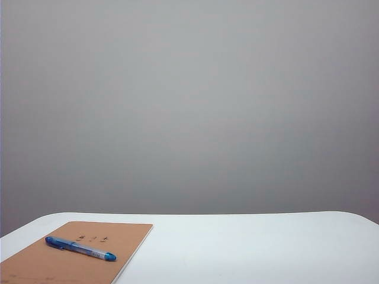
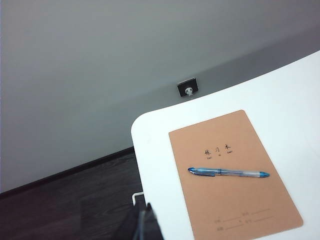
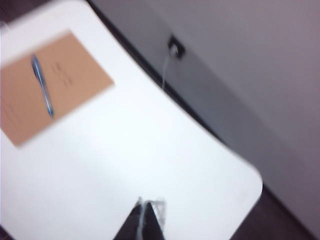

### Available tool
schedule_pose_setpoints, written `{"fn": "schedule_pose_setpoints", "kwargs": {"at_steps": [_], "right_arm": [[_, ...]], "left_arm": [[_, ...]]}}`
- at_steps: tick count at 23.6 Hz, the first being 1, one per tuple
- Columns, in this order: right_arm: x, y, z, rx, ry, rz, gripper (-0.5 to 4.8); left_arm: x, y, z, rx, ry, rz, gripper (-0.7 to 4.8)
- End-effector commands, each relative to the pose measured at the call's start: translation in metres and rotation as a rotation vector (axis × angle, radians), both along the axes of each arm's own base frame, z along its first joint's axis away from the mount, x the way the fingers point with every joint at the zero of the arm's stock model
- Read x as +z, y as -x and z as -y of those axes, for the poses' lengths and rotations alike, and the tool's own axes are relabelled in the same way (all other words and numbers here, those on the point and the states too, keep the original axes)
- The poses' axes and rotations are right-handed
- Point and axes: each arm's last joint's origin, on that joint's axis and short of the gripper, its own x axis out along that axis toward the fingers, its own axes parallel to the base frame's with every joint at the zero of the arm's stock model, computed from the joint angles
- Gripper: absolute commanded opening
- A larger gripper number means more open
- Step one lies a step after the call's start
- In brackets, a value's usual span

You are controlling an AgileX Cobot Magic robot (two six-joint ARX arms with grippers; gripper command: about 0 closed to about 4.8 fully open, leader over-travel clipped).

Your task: Pick up a pen on the table and place it on the notebook.

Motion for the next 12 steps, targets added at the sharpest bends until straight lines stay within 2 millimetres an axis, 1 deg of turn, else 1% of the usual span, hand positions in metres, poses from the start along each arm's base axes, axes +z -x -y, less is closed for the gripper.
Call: {"fn": "schedule_pose_setpoints", "kwargs": {"at_steps": [1, 3, 4, 5, 7, 10, 12], "right_arm": [[-0.013, 0.016, 0.012, -0.051, -0.118, 0.103, -0.06], [-0.029, 0.026, 0.019, -0.068, -0.203, 0.166, -0.06], [-0.043, 0.037, 0.027, -0.076, -0.270, 0.217, -0.06], [-0.050, 0.043, 0.031, -0.077, -0.297, 0.238, -0.06], [-0.082, 0.066, 0.048, -0.101, -0.357, 0.284, -0.06], [-0.100, 0.080, 0.062, -0.156, -0.384, 0.307, -0.06], [-0.108, 0.087, 0.073, -0.189, -0.404, 0.334, -0.06]], "left_arm": [[0.001, 0.000, 0.000, 0.007, 0.009, 0.013, -0.05], [0.001, 0.000, 0.000, 0.009, 0.013, 0.013, -0.06], [0.001, 0.000, 0.000, 0.013, 0.033, 0.012, -0.06], [0.001, 0.000, 0.000, 0.009, 0.046, 0.012, -0.05], [0.000, 0.008, -0.003, 0.015, 0.109, 0.081, -0.05], [-0.013, 0.017, -0.006, 0.018, 0.146, 0.143, -0.05], [-0.029, 0.022, -0.009, 0.037, 0.140, 0.160, -0.05]]}}
